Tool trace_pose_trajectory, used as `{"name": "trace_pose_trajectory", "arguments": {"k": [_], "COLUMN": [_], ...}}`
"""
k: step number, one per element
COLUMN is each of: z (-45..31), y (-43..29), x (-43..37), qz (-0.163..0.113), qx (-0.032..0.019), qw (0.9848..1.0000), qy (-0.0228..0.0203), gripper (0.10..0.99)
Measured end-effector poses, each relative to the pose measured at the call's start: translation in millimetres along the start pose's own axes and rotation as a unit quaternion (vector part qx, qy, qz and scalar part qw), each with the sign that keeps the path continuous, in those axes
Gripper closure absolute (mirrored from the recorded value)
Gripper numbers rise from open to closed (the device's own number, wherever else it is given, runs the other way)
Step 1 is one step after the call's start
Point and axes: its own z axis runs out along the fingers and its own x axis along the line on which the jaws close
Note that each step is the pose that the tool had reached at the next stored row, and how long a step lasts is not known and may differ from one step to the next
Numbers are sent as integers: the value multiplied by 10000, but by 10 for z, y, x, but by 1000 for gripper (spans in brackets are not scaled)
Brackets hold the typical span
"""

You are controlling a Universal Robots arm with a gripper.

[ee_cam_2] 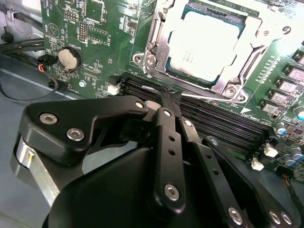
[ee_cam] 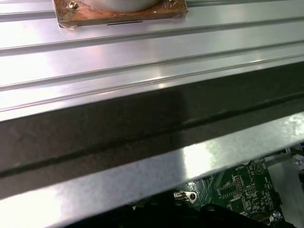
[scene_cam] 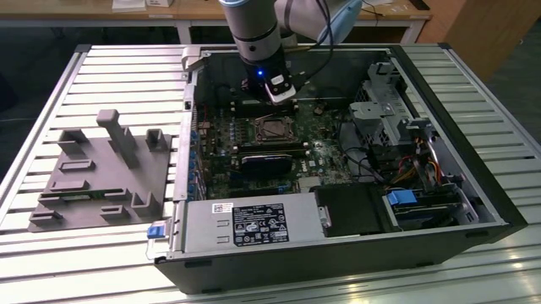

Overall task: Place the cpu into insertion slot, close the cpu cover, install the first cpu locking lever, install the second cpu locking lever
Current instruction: 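Install the first cpu locking lever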

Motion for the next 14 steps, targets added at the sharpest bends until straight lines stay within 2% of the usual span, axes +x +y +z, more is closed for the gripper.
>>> {"name": "trace_pose_trajectory", "arguments": {"k": [3, 14], "z": [2, 28], "y": [0, 13], "x": [0, 11], "qz": [8, 145], "qx": [2, 63], "qw": [10000, 9999], "qy": [-2, -44], "gripper": [984, 984]}}
